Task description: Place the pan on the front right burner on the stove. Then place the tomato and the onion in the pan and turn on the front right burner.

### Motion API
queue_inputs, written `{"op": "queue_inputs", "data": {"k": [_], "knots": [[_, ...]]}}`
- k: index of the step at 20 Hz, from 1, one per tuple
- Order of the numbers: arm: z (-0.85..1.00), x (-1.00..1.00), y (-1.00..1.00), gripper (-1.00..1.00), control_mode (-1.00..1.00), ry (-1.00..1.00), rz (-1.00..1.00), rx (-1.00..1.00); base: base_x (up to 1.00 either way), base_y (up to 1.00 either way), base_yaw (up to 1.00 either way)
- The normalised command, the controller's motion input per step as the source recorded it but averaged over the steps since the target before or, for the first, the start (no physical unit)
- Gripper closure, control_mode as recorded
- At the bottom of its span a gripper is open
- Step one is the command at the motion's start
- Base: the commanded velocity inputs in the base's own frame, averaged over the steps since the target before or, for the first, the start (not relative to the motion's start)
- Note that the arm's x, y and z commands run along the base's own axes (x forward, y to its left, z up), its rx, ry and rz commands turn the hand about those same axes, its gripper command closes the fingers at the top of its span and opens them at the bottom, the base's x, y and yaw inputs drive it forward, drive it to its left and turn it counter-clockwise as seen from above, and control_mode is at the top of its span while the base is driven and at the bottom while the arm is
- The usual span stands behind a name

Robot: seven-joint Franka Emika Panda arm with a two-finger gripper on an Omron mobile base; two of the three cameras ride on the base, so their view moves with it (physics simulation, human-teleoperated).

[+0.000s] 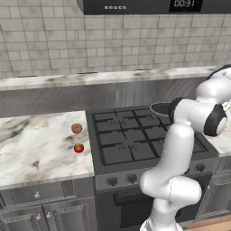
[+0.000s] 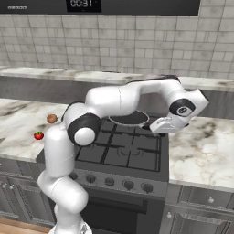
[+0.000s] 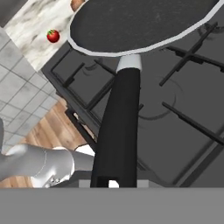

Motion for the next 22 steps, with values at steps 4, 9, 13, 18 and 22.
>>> {"op": "queue_inputs", "data": {"k": [4, 9, 13, 18, 22], "knots": [[-0.32, -0.08, 0.0, 1.0, -1.0, 0.0, 0.0, 0.0, 0.0, 0.0, 0.0], [-0.12, 0.0, 0.0, 1.0, -1.0, 0.0, 0.0, 0.0, 0.0, 0.0, 0.0], [-0.15, 0.0, 0.0, 1.0, -1.0, 0.0, 0.0, 0.0, 0.0, 0.0, 0.0], [-0.28, 0.0, 0.0, 1.0, -1.0, 0.0, 0.0, 0.0, 0.0, 0.0, 0.0], [-0.3, 0.0, 0.0, 1.0, -1.0, 0.0, 0.0, 0.0, 0.0, 0.0, 0.0]]}}
